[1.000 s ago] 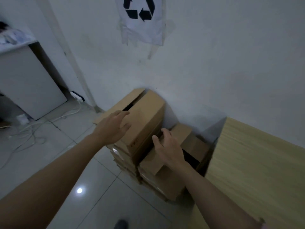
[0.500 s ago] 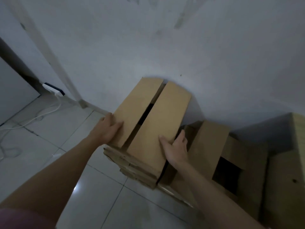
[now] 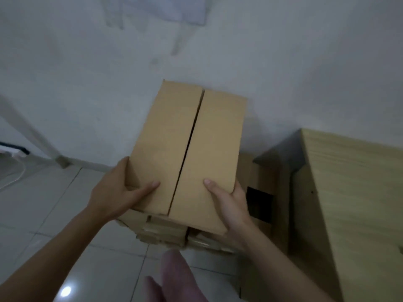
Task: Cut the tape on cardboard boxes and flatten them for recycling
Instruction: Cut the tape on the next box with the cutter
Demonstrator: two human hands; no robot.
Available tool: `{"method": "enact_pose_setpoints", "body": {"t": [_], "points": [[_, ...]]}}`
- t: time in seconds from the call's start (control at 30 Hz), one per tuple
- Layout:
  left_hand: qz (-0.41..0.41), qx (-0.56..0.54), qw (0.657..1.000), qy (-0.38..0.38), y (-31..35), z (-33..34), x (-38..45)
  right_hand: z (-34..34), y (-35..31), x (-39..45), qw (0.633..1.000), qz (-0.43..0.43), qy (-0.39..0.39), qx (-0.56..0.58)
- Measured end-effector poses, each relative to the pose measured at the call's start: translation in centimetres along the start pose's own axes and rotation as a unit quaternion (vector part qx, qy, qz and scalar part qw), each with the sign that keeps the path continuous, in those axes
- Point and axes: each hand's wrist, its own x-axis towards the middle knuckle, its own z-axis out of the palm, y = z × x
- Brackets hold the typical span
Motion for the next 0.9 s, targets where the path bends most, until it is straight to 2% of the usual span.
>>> {"method": "enact_pose_setpoints", "body": {"t": [0.23, 0.43, 0.57, 0.73, 0.83, 0.9], "points": [[0.158, -0.107, 0.981, -0.031, 12.6, 5.0, -5.0, -15.9, -5.7, -5.9, 0.990, -0.061, 0.125, 0.021], [0.252, -0.121, 0.956, -0.094, 24.6, 13.8, -9.4, -32.2, -6.4, -9.2, 0.981, -0.045, 0.186, 0.024], [0.253, -0.090, 0.952, -0.149, 31.6, 20.3, -12.9, -42.5, -5.2, -9.1, 0.982, -0.011, 0.187, 0.027], [0.204, -0.093, 0.952, -0.210, 38.4, 28.2, -16.3, -53.4, -2.8, -7.0, 0.985, 0.010, 0.173, 0.016], [0.192, -0.067, 0.957, -0.209, 41.1, 31.6, -17.8, -57.7, -1.3, -5.6, 0.987, -0.002, 0.162, 0.019], [0.187, -0.053, 0.964, -0.181, 42.2, 33.1, -18.4, -59.7, -1.0, -5.0, 0.989, -0.001, 0.129, 0.068]]}}
